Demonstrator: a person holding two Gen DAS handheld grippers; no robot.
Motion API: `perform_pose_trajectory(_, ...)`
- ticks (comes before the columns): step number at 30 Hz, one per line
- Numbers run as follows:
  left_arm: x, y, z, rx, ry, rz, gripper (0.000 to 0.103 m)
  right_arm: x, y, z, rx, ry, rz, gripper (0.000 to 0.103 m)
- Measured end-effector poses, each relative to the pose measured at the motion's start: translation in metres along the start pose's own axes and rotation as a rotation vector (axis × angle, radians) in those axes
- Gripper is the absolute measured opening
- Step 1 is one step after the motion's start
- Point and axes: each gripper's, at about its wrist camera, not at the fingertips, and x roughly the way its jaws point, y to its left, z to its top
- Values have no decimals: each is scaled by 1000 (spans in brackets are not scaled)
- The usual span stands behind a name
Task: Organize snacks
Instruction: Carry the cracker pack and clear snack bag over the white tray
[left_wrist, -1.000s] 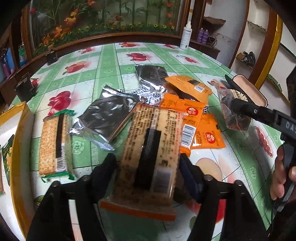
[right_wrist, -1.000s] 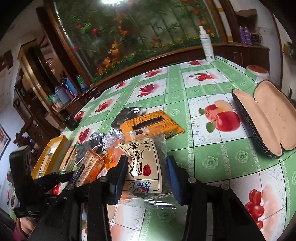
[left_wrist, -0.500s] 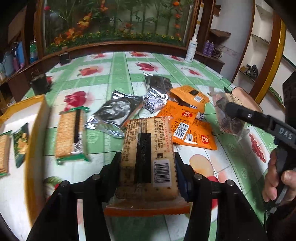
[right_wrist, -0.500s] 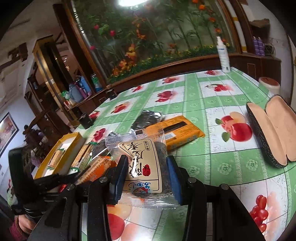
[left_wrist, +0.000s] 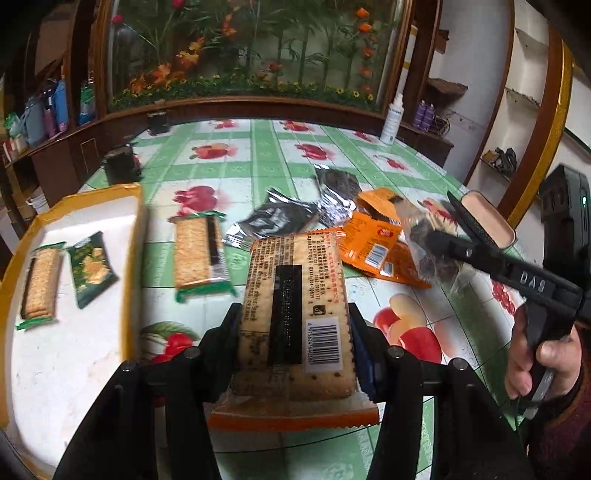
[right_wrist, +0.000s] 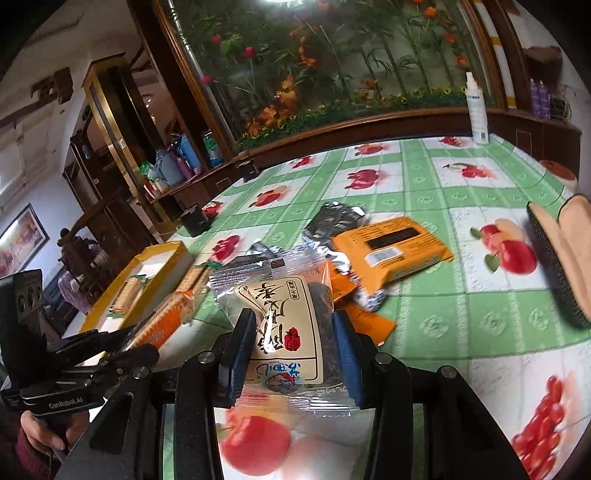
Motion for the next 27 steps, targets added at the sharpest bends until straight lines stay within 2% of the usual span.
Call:
perform_pose_trajectory(3, -11, 9, 2, -12, -14, 10, 53, 3, 14, -8, 50, 11, 53, 47)
perform_pose_trajectory(7, -26, 21, 5, -14, -44, 46, 53, 12, 45, -13, 43, 43, 111, 47)
perform_pose_trajectory(15, -54, 64, -2, -61, -90, 120, 53, 26, 115, -10, -75, 86, 185, 47)
perform_pose_trajectory(27, -75, 135, -28, -166, -87, 234, 53, 59, 190, -15, -205, 163, 235, 47)
